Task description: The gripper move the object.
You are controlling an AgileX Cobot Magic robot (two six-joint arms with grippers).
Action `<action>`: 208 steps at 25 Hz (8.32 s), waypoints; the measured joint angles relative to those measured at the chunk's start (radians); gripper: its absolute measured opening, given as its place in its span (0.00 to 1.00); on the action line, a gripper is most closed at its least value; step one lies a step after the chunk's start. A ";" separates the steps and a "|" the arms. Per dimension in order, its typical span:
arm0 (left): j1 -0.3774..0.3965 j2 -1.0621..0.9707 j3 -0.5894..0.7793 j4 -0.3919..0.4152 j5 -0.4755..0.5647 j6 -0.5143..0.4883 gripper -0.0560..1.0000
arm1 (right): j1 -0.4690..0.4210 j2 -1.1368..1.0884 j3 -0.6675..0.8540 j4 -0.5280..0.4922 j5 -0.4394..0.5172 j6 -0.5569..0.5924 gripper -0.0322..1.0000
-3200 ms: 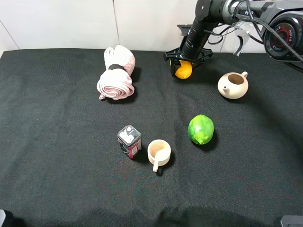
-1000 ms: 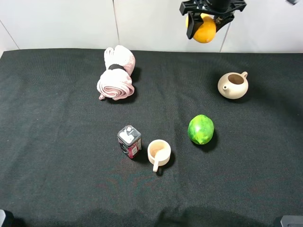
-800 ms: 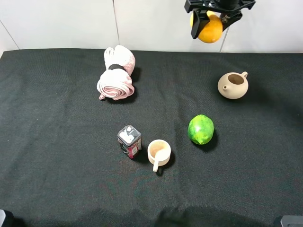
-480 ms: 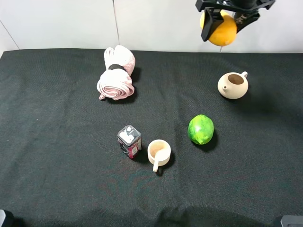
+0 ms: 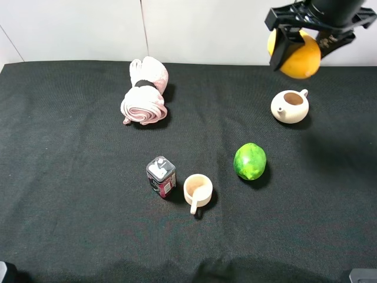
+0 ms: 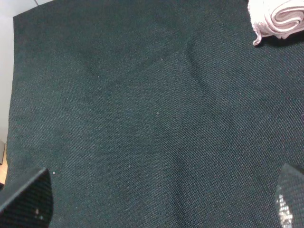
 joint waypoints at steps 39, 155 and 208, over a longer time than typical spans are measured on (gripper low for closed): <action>0.000 0.000 0.000 0.001 0.000 0.000 0.99 | 0.000 -0.241 0.797 0.001 -0.491 0.130 0.48; 0.000 0.000 0.000 0.001 0.000 0.000 0.99 | 0.000 -0.909 0.511 -0.052 -0.006 0.187 0.70; 0.000 0.000 0.000 0.001 0.000 0.000 0.99 | -0.341 -1.617 0.880 -0.232 -0.185 0.081 0.70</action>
